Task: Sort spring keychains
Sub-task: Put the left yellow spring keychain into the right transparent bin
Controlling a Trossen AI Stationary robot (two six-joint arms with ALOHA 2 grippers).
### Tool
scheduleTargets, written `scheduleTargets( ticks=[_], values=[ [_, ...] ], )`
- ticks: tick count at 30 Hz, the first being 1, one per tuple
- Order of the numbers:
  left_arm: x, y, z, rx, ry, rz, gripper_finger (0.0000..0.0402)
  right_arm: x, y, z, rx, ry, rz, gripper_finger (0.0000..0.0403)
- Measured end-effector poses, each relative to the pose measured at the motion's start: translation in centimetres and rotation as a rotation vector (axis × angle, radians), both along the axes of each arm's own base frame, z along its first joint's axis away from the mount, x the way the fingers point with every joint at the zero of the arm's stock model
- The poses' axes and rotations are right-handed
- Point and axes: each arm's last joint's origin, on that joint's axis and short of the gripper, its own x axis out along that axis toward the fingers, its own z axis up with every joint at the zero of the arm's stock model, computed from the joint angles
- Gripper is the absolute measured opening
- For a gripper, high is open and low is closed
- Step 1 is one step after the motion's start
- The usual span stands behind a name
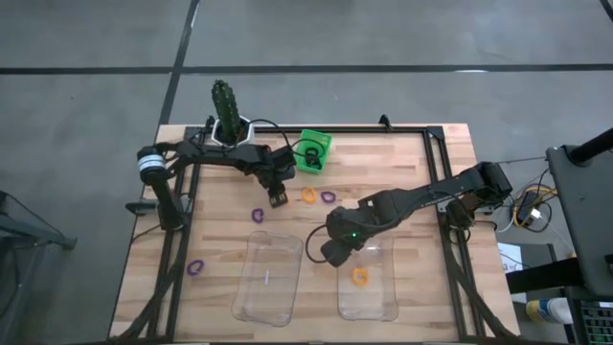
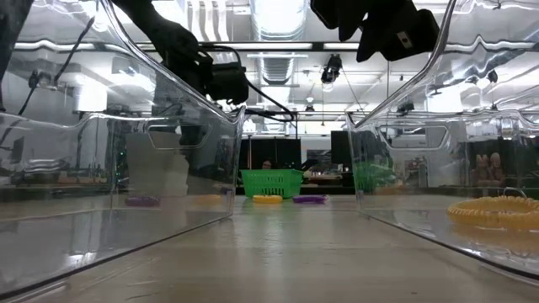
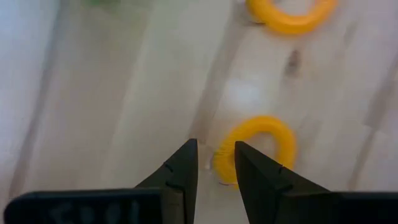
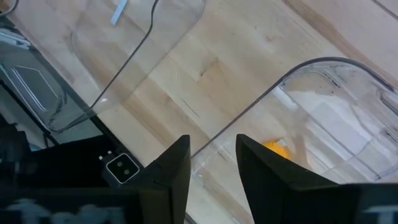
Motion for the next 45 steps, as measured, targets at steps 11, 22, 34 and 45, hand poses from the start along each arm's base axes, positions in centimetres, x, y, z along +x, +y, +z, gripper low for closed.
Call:
scheduleTargets(
  ticks=[11,22,34,45],
  values=[
    [0.1,-0.2,0.0,-0.045,-0.027,-0.086,0.0098,0.0,0.0,0.0,-0.004,-0.001,-0.002,0.012],
    [0.1,-0.2,-1.1,-0.027,-0.001,-0.151,0.0098,0.0,0.0,0.0,-0.017,-0.006,-0.02,0.0116],
    [0.4,0.0,-2.3,-0.012,0.034,-0.15,0.0098,0.1,0.0,0.0,-0.013,-0.007,-0.027,0.0111],
    [0.4,0.1,-2.4,0.003,0.035,-0.187,0.0012,0.1,0.0,0.0,-0.014,-0.01,-0.024,0.0096]
  ],
)
